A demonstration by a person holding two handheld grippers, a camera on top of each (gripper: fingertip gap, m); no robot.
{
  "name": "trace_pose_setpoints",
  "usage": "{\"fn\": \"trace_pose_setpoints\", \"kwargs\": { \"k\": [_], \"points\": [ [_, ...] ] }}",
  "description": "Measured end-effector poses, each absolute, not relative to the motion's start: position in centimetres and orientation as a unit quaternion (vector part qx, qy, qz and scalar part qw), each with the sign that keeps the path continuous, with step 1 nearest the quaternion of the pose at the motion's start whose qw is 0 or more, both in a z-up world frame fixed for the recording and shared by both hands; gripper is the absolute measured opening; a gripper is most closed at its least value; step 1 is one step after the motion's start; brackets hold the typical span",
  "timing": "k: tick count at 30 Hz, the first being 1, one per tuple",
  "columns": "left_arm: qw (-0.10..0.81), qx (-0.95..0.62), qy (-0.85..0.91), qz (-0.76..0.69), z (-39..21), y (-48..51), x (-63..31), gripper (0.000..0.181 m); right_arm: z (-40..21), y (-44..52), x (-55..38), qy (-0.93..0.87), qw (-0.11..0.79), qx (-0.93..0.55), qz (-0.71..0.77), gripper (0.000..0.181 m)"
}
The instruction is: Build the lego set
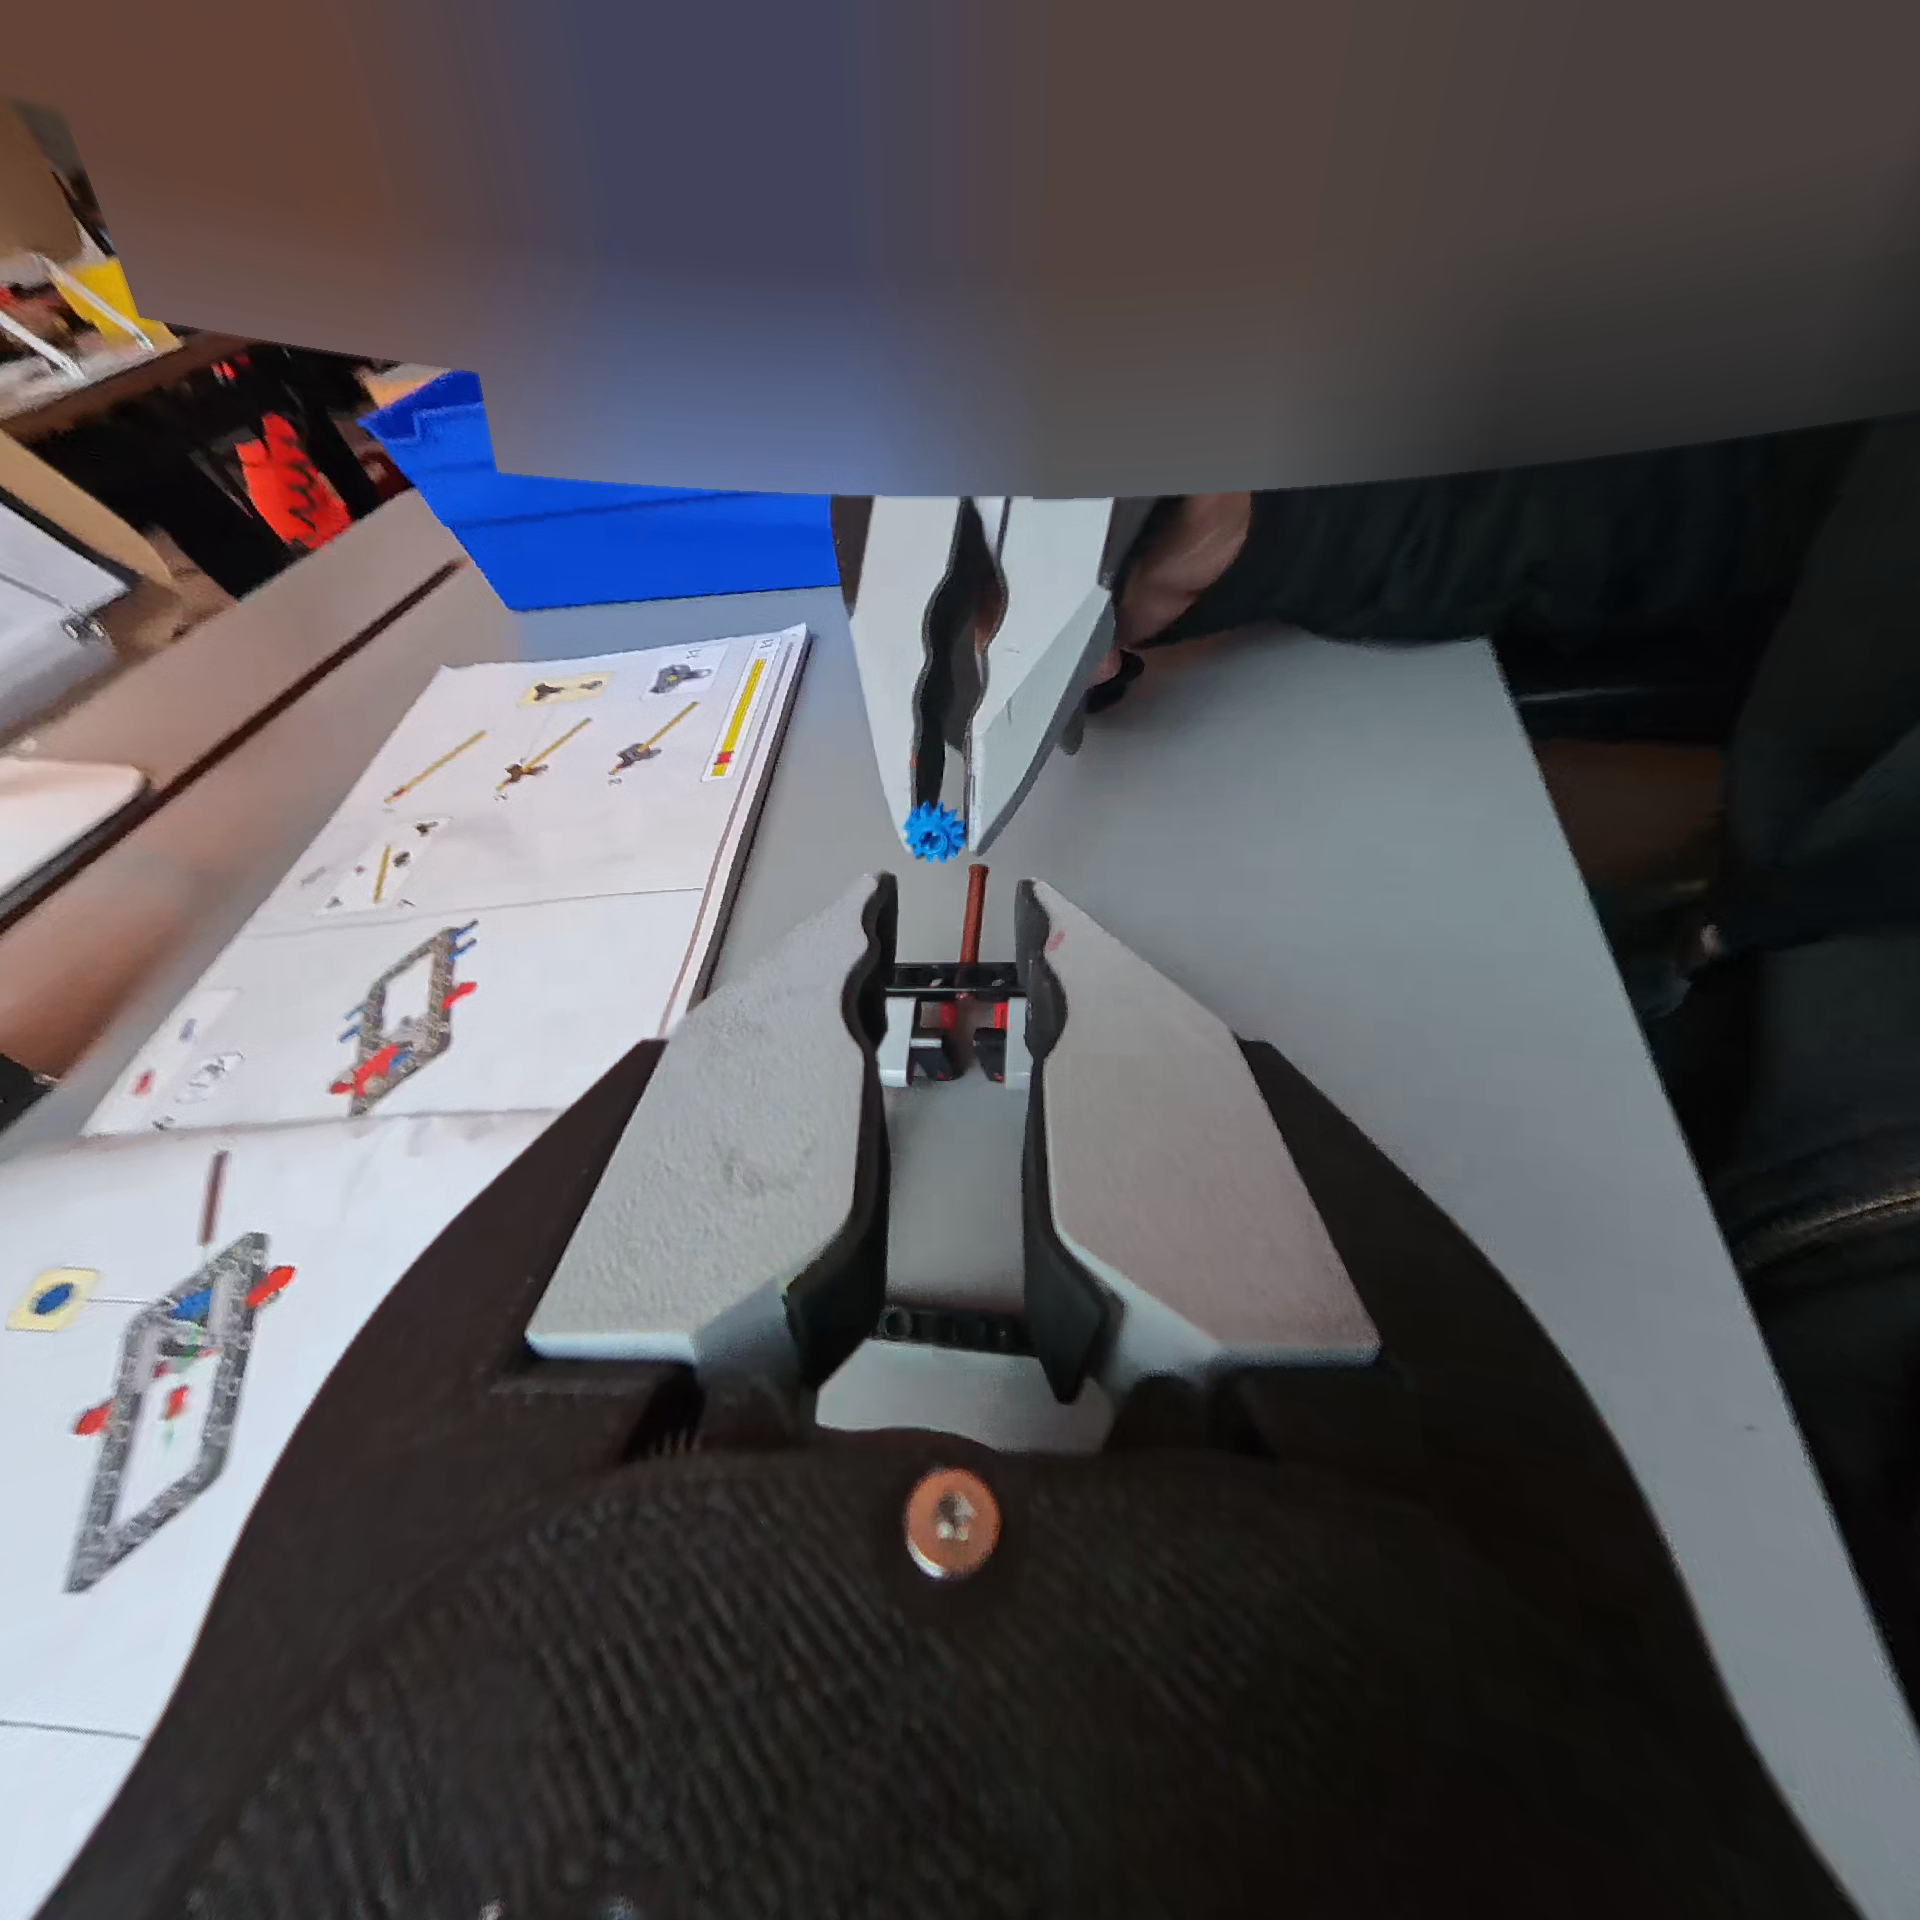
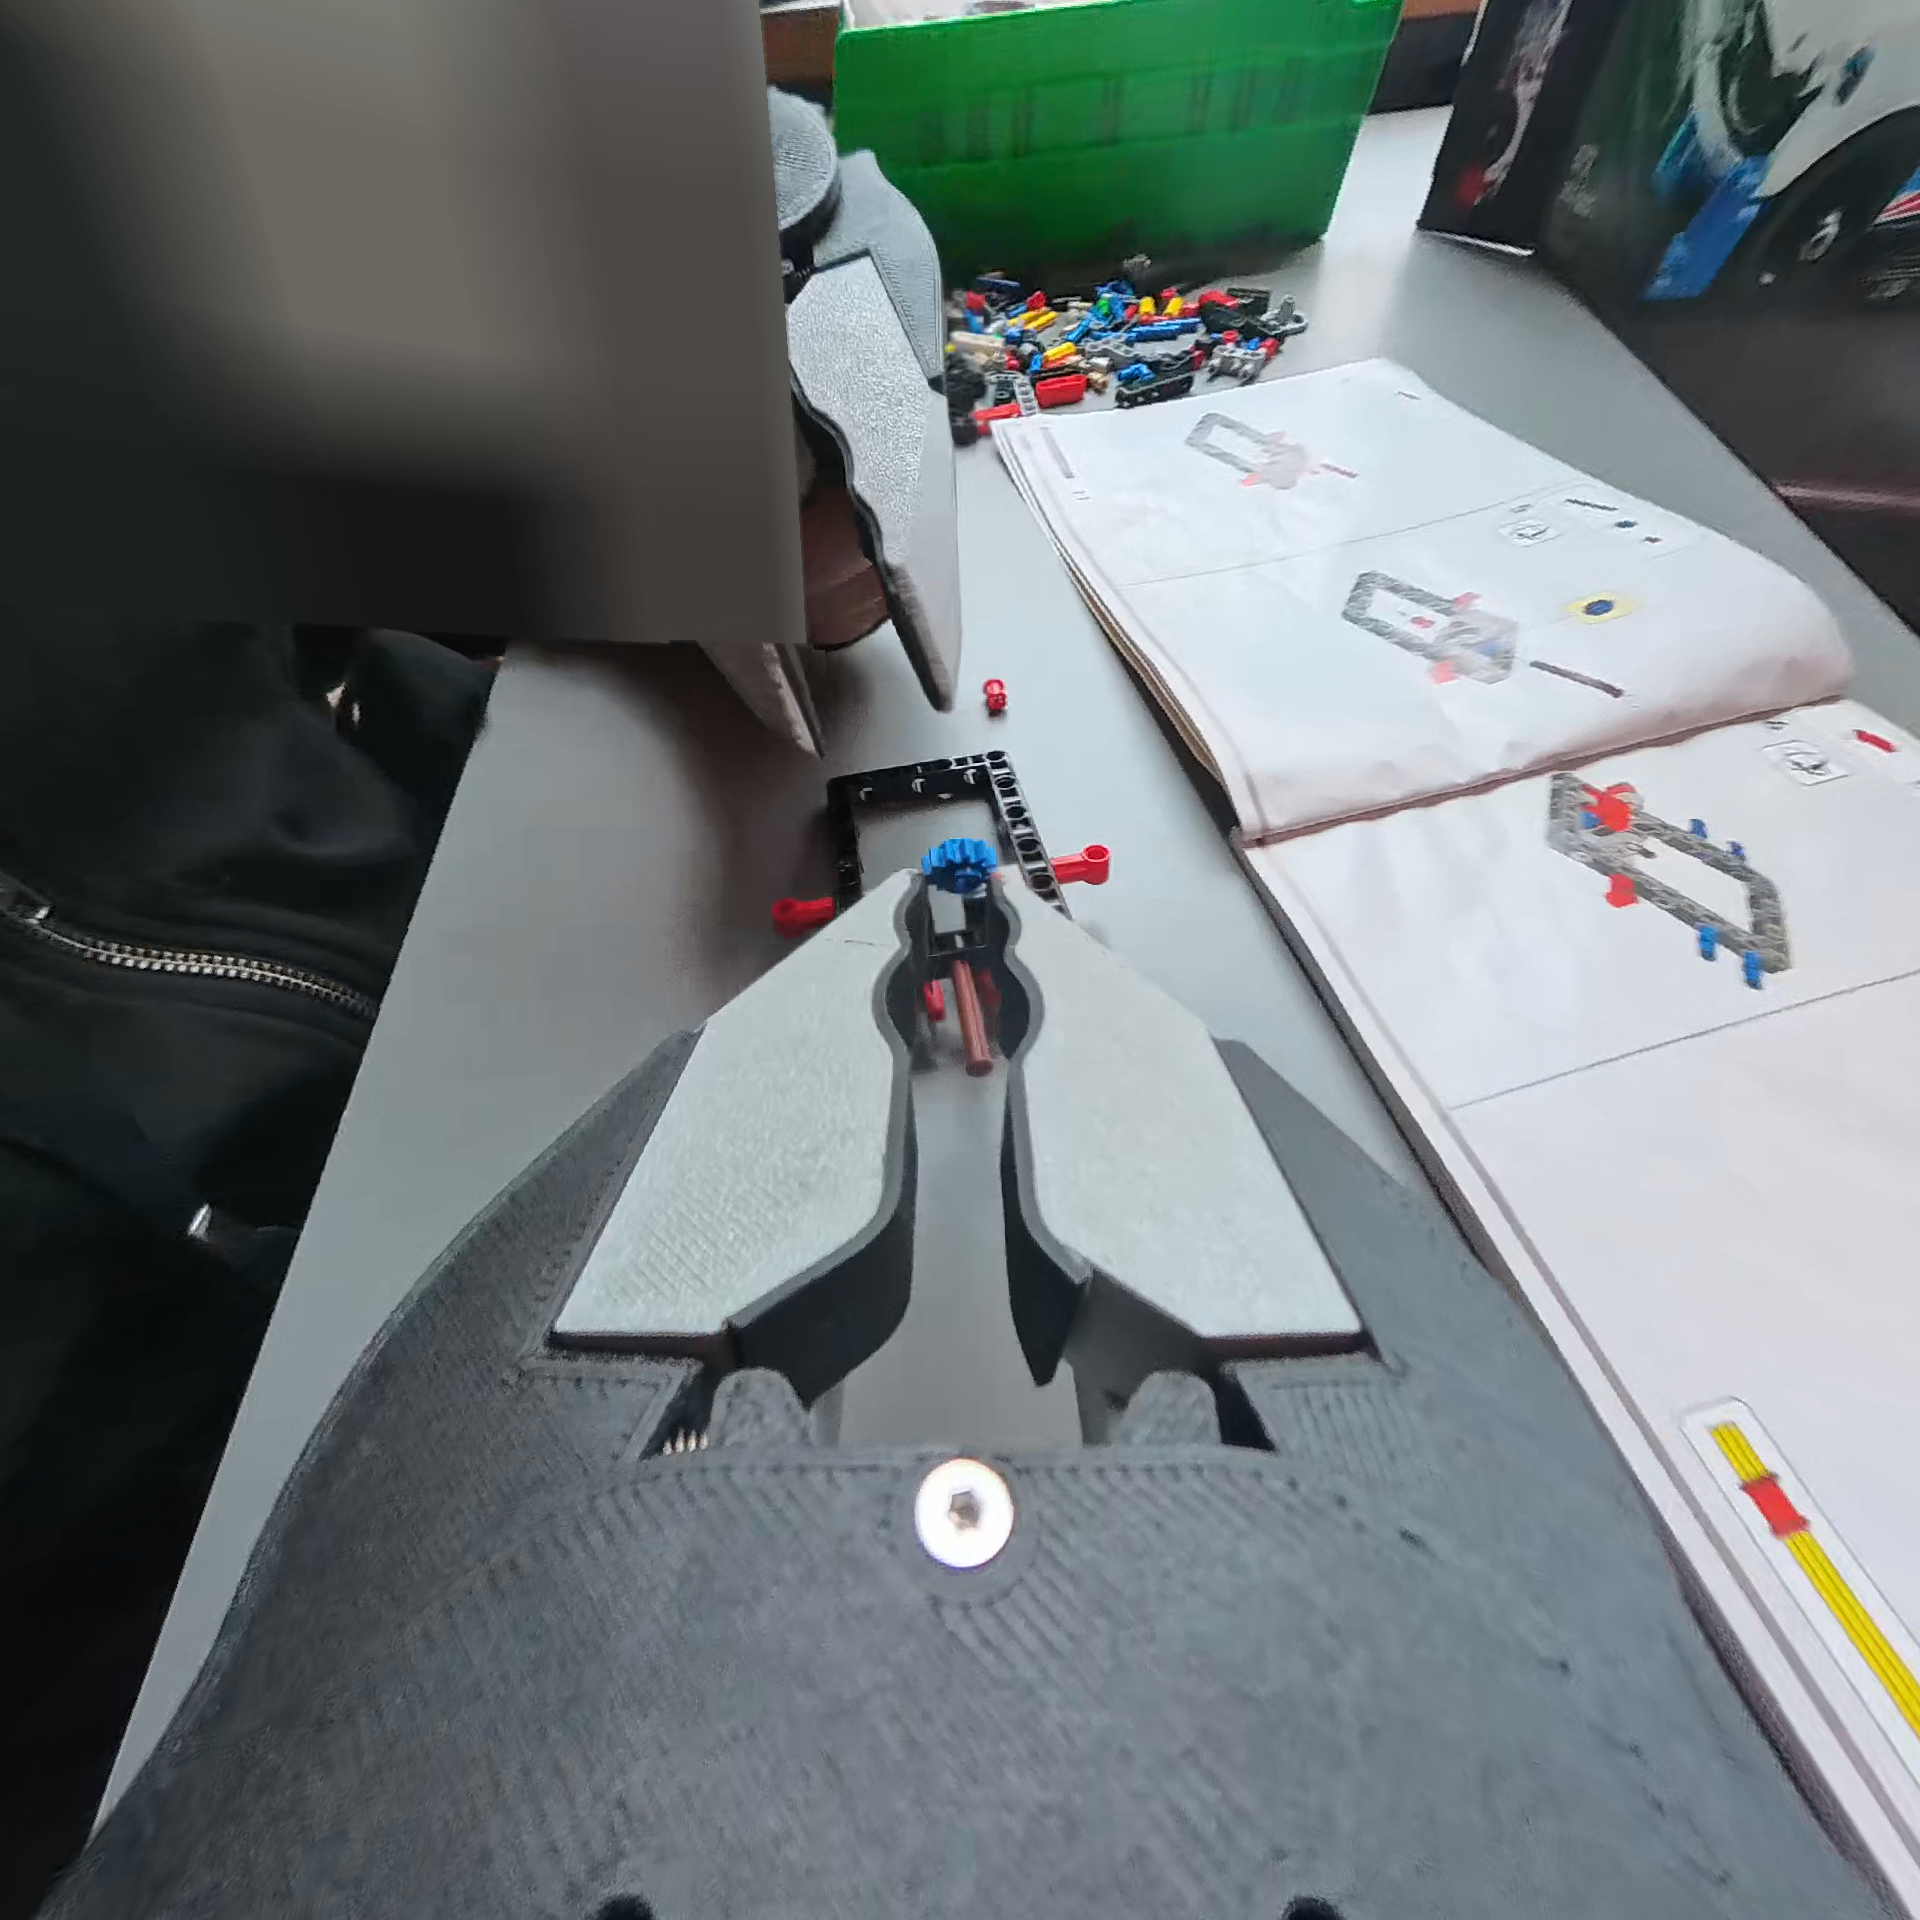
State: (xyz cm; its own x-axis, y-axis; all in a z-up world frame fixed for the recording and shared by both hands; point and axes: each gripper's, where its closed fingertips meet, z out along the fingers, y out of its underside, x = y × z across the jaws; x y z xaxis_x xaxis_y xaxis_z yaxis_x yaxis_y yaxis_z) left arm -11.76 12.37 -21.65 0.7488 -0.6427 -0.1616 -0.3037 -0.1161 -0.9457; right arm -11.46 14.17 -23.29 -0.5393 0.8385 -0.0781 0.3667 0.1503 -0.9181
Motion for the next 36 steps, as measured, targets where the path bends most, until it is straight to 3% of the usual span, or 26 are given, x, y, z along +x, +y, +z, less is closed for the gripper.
{"fn": "trace_pose_setpoints", "kwargs": {
  "k": [7, 14, 19, 30, 36],
  "points": [
    [0.593, -0.698, 0.401, 0.027, -22.6, 12.9, -11.2, 0.021, -23.7, 12.9, -12.0, -0.721, 0.192, -0.423, 0.514, 0.008],
    [0.591, -0.688, 0.416, 0.065, -23.0, 13.0, -11.5, 0.014, -23.8, 12.8, -11.8, -0.718, 0.175, -0.428, 0.52, 0.008],
    [0.586, -0.72, 0.373, 0.007, -23.1, 13.1, -12.6, 0.005, -23.9, 14.1, -11.7, -0.739, 0.242, -0.419, 0.469, 0.007],
    [0.44, -0.827, 0.176, -0.3, -23.8, 12.6, -12.5, 0.011, -24.3, 13.6, -12.7, -0.789, 0.39, -0.347, 0.324, 0.008],
    [0.405, -0.837, 0.118, -0.35, -24.0, 12.6, -12.5, 0.022, -24.3, 12.8, -13.0, -0.803, 0.438, -0.303, 0.267, 0.008]
  ]
}}
